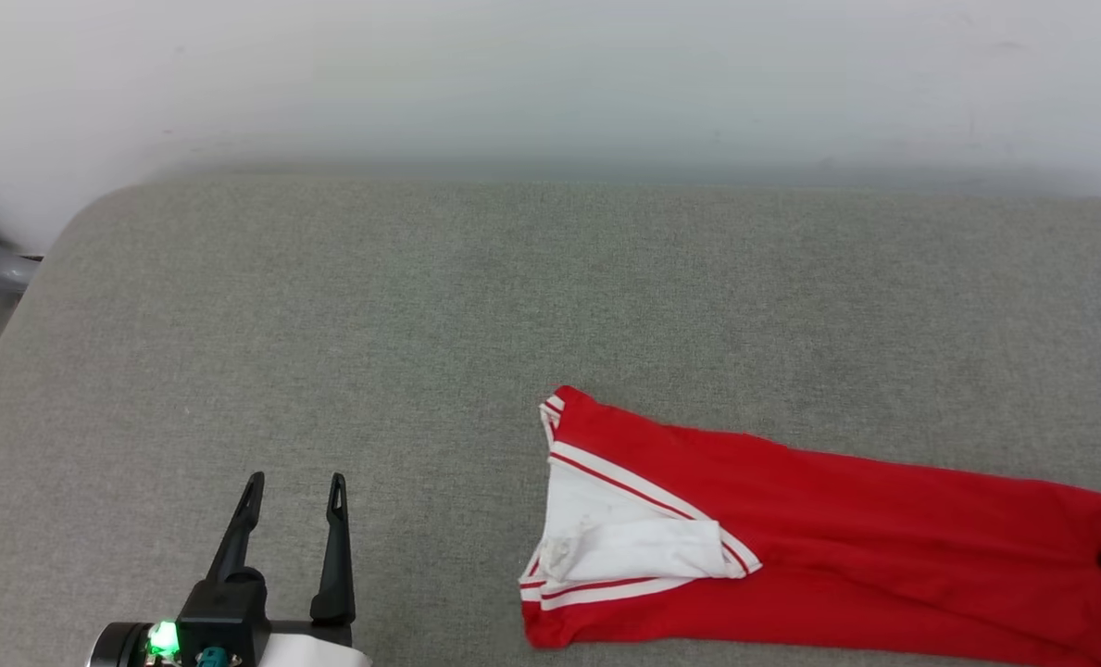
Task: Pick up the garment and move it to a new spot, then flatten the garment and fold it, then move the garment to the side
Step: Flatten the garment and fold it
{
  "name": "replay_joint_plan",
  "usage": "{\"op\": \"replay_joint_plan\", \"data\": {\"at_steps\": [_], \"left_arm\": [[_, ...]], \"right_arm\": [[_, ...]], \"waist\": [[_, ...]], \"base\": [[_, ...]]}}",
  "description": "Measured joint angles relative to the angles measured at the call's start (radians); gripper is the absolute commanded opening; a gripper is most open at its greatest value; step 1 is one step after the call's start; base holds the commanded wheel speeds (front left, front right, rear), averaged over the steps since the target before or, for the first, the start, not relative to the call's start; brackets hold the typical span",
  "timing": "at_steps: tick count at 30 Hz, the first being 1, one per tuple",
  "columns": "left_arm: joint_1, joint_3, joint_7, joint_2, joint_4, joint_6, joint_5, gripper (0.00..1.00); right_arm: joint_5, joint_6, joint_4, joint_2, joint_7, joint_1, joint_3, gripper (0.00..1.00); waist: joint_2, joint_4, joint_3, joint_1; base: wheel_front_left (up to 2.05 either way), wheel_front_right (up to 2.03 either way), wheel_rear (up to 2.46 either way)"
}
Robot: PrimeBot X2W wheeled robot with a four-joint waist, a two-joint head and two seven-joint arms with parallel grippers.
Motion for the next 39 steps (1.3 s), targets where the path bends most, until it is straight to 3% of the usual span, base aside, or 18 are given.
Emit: {"op": "replay_joint_plan", "data": {"at_steps": [6, 17, 26, 39], "left_arm": [[0.021, 0.011, 0.000, -0.002, 0.007, -0.009, 0.010, 1.00], [0.044, 0.016, 0.000, -0.010, 0.013, -0.023, 0.018, 1.00], [0.033, -0.002, 0.000, -0.015, 0.023, -0.035, 0.026, 1.00], [-0.013, -0.018, 0.000, -0.023, 0.034, -0.038, 0.033, 1.00]], "right_arm": [[0.035, 0.000, -0.021, -0.031, 0.011, 0.023, -0.008, 0.00], [0.127, -0.001, -0.336, -0.021, 0.114, 0.050, -0.032, 0.00], [0.060, -0.001, -0.436, 0.074, 0.190, -0.014, -0.008, 0.00], [-0.066, -0.001, -0.336, 0.252, 0.232, -0.210, 0.179, 0.00]], "waist": [[0.0000, -0.002, -0.033, 0.0000], [0.0000, -0.012, -0.065, 0.0000], [0.0000, 0.012, -0.047, 0.0000], [0.0000, 0.057, 0.008, 0.0000]], "base": [[0.00, 0.00, 0.00], [0.00, 0.00, 0.00], [0.00, 0.00, 0.00], [0.00, 0.00, 0.00]]}}
